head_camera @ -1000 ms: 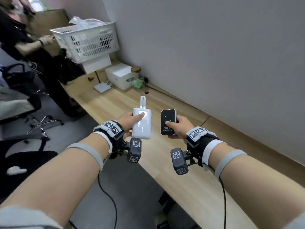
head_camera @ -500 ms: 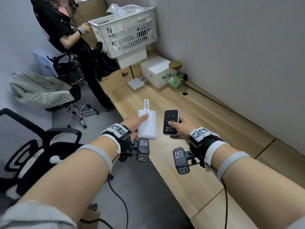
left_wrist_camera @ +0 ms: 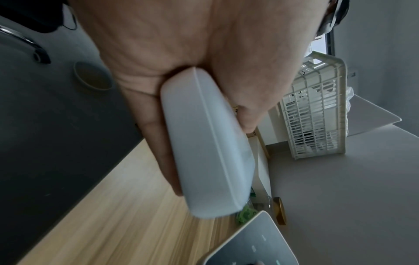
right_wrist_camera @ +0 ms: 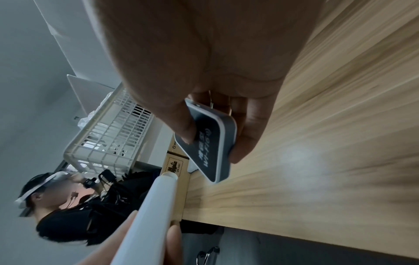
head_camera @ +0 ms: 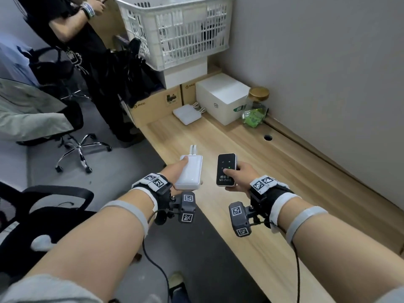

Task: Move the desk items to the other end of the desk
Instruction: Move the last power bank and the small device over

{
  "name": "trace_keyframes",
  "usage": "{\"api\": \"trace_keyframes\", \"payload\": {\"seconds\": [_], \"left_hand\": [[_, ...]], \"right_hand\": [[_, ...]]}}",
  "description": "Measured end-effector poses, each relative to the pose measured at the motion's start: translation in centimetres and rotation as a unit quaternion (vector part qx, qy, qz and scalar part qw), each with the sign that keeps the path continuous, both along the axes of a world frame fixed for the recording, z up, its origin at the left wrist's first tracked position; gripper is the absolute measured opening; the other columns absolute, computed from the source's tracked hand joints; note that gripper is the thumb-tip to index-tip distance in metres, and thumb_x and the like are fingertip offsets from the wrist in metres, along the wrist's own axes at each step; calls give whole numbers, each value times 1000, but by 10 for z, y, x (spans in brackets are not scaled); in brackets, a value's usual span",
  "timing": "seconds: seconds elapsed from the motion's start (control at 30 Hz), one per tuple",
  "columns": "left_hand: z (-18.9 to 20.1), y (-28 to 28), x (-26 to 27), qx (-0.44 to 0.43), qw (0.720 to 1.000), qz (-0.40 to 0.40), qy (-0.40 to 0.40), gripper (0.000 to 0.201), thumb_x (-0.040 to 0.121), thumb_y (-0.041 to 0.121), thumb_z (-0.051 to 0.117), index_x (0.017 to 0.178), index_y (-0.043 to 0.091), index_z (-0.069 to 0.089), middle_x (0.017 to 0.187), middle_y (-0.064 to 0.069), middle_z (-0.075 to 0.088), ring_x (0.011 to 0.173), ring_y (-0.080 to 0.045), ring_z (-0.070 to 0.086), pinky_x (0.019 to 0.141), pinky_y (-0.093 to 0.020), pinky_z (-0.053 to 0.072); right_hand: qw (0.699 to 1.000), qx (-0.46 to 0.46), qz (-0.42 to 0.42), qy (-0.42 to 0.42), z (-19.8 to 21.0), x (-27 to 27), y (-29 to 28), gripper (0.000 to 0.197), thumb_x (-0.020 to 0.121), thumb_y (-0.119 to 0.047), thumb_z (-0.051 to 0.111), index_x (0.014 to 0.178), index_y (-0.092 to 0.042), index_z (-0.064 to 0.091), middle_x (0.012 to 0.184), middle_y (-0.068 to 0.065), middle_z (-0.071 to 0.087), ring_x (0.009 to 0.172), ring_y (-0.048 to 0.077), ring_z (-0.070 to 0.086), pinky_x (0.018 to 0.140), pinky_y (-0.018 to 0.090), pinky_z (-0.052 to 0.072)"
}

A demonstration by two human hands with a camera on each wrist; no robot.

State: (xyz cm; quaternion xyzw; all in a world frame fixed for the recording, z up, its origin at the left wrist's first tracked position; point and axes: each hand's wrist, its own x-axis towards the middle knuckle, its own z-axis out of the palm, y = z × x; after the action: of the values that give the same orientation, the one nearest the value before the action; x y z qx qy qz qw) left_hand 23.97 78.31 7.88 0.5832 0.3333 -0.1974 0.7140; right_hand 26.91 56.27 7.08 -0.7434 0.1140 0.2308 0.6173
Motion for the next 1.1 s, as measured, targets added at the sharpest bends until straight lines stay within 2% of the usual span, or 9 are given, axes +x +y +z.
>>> {"api": "trace_keyframes", "payload": {"seconds": [0.2,0.33,0.43,0.53,0.67,0.73,0.87,1.0,1.1], "left_hand": [[12,52,57,-39,995,-89,-21,45,92,22,68,129,3,51,109,-23,66,85,-39,72,65,-46,62],[7,67,93,-30,988,-147,-33,43,93,2,61,134,4,47,127,-24,60,104,-39,66,61,-41,62],[-5,73,121,-19,987,-152,-41,42,91,-3,62,129,10,50,125,-18,59,111,-40,63,66,-41,63],[-22,76,153,34,989,-140,-42,35,89,1,68,122,6,57,112,-18,65,90,-36,69,57,-33,60],[-46,86,199,105,989,-98,-17,22,87,10,73,103,0,63,83,-19,66,50,-23,66,46,-23,51],[-57,93,221,127,988,-86,2,19,86,14,75,95,2,64,79,-17,66,44,-19,63,44,-22,47],[-77,102,259,117,991,-63,25,18,88,17,73,98,3,65,86,-17,66,62,-24,62,46,-21,47],[-103,102,296,116,989,-84,48,40,81,23,77,109,-1,62,102,-28,68,82,-34,63,80,-45,53],[-118,96,323,105,990,-79,52,31,90,11,69,115,2,53,101,-25,63,86,-35,60,81,-45,50]], "right_hand": [[999,-24,-39,17,5,39,50,6,92,-12,62,97,-13,59,105,18,68,90,34,68,75,47,59],[997,-27,-67,33,1,67,66,16,93,-11,60,109,-8,60,106,19,68,90,34,68,70,43,58],[995,-14,-84,45,-7,90,72,20,93,-11,60,113,-8,61,104,18,69,89,32,67,63,38,57],[995,-38,-78,54,-21,118,77,16,90,-15,64,105,-11,66,104,17,72,86,29,68,65,35,55],[991,-100,-69,64,-45,161,81,20,87,-23,68,101,-9,68,89,11,68,73,25,58,55,26,44],[988,-122,-52,77,-56,183,83,22,88,-28,67,101,-10,67,89,11,69,73,25,58,56,26,44],[985,-129,-52,102,-75,223,90,22,91,-25,64,103,-6,66,95,16,72,73,27,60,61,30,49],[981,-136,-51,129,-90,248,97,11,92,-19,61,97,-9,63,88,14,68,66,27,60,56,29,51],[977,-153,-54,139,-107,268,101,8,91,-19,62,87,-11,62,85,14,68,56,23,59,49,27,51]]}}
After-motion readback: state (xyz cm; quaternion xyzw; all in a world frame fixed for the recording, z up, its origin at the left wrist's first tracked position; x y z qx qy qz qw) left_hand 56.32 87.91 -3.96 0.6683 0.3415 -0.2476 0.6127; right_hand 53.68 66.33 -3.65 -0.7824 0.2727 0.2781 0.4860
